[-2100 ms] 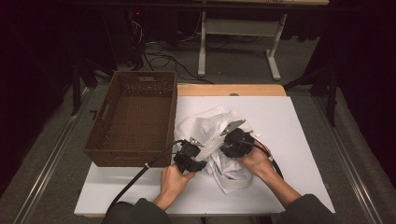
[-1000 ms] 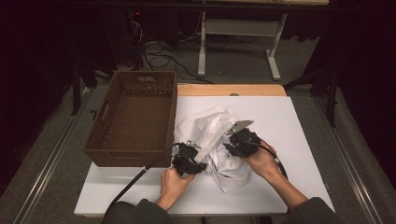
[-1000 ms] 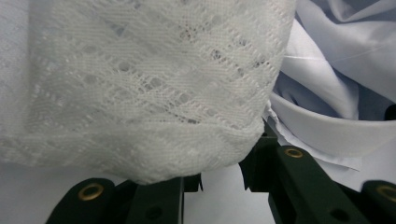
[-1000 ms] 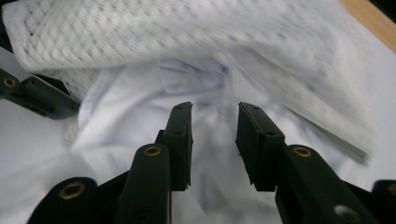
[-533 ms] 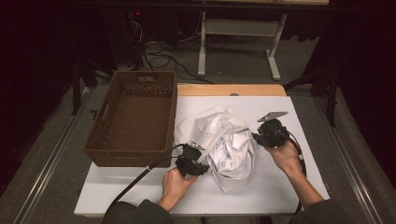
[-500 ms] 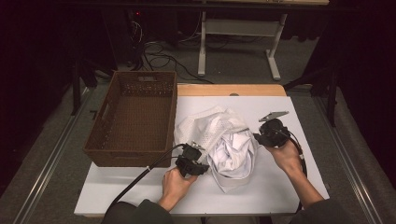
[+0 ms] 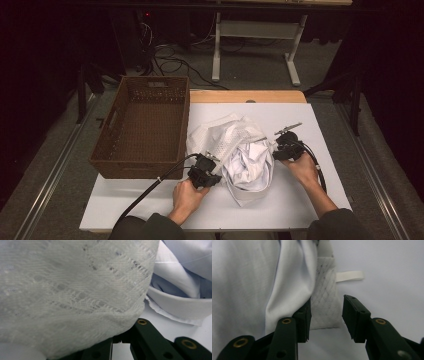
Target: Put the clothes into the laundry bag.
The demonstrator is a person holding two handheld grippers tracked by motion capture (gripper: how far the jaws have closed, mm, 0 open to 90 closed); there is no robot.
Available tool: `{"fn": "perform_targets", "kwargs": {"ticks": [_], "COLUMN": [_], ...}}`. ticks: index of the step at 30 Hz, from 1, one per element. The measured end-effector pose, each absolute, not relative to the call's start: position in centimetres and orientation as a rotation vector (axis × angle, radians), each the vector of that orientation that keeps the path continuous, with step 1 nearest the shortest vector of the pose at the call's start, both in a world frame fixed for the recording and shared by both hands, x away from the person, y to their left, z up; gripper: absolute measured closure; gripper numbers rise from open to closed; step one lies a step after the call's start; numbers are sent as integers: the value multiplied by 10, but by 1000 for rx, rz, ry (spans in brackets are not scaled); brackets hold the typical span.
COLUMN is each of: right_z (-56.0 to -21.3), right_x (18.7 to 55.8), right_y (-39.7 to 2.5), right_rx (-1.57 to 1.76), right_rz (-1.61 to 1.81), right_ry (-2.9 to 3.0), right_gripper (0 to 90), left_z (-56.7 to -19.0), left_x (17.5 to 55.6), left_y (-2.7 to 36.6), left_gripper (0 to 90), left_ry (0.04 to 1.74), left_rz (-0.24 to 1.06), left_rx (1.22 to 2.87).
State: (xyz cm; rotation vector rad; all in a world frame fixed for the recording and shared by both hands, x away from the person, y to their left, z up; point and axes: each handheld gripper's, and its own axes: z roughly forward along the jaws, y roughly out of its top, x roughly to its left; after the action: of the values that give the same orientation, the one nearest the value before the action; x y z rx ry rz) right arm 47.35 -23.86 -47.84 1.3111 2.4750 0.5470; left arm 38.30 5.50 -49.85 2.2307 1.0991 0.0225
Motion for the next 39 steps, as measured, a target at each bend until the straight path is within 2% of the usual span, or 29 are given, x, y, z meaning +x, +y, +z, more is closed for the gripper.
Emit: {"fn": "perform_targets", "kwargs": {"ticks": [2, 5, 6, 18, 21, 26, 28, 31, 33, 35, 39], "right_z": [-483, -481, -481, -474, -465, -438, -432, -431, -435, -439, -442], "right_x": [473, 470, 467, 412, 404, 393, 388, 387, 389, 393, 399], "right_y": [-237, -238, -238, -256, -255, -243, -232, -213, -201, -189, -166], "right_rx": [1290, 1264, 1246, 1230, 1219, 1110, 1040, 943, 908, 892, 826], "right_rz": [538, 525, 517, 556, 619, 766, 795, 790, 778, 760, 751], "right_ry": [2504, 2532, 2540, 2553, 2561, 2553, 2563, 2607, 2639, 2666, 2692], "right_gripper": [672, 864, 900, 900, 824, 784, 780, 763, 746, 731, 718], "left_z": [-498, -499, -501, -498, -496, -490, -493, -498, -498, -499, -501], "left_x": [383, 386, 387, 410, 410, 400, 399, 395, 394, 396, 397], "left_y": [55, 57, 58, 53, 58, 58, 56, 51, 51, 52, 51], "left_gripper": [891, 892, 892, 893, 891, 887, 844, 695, 658, 672, 814], "left_ry": [1098, 1105, 1113, 1139, 1132, 1098, 1094, 1068, 1066, 1070, 1057], "left_rz": [23, 33, 36, 82, 108, 135, 104, 71, 69, 91, 91], "left_rx": [2232, 2237, 2232, 2214, 2257, 2307, 2315, 2307, 2307, 2302, 2276]}}
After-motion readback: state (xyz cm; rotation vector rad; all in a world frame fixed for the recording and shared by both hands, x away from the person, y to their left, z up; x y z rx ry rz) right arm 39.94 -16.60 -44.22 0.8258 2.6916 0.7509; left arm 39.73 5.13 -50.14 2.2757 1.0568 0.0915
